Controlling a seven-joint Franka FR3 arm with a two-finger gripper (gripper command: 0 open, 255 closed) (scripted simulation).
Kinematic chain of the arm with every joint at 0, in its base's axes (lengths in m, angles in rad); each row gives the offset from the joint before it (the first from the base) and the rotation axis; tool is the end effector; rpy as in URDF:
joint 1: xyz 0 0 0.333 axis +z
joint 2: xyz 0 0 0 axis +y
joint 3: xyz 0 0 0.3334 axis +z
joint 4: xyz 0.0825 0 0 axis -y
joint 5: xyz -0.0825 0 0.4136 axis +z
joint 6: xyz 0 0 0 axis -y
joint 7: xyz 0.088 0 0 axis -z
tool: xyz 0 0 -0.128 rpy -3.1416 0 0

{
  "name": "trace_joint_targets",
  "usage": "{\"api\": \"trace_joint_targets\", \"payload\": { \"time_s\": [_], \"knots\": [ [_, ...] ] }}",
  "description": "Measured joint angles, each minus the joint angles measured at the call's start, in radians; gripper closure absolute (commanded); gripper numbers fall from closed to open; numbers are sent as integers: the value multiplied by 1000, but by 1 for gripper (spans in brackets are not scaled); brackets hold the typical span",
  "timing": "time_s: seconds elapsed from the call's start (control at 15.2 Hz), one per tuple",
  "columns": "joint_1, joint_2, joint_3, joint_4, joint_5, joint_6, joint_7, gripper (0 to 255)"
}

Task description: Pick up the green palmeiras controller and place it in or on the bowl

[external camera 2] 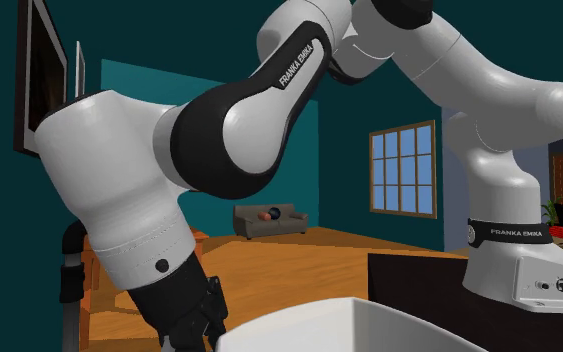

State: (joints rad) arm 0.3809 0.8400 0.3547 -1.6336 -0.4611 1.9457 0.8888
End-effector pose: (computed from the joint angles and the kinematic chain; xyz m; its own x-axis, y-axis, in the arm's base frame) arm 0.5140 0.4003 0.0901 0.9698 0.0218 -0.2430 0.1137 -0.9216 0.3711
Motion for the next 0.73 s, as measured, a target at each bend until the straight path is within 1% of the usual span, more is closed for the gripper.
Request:
{"api": "trace_joint_targets", "payload": {
  "time_s": [0.46,0.73],
  "knots": [
    [0,0,0,0,0,0,0,255],
    [-6,-31,9,-12,10,-18,-6,255]
  ]
}}
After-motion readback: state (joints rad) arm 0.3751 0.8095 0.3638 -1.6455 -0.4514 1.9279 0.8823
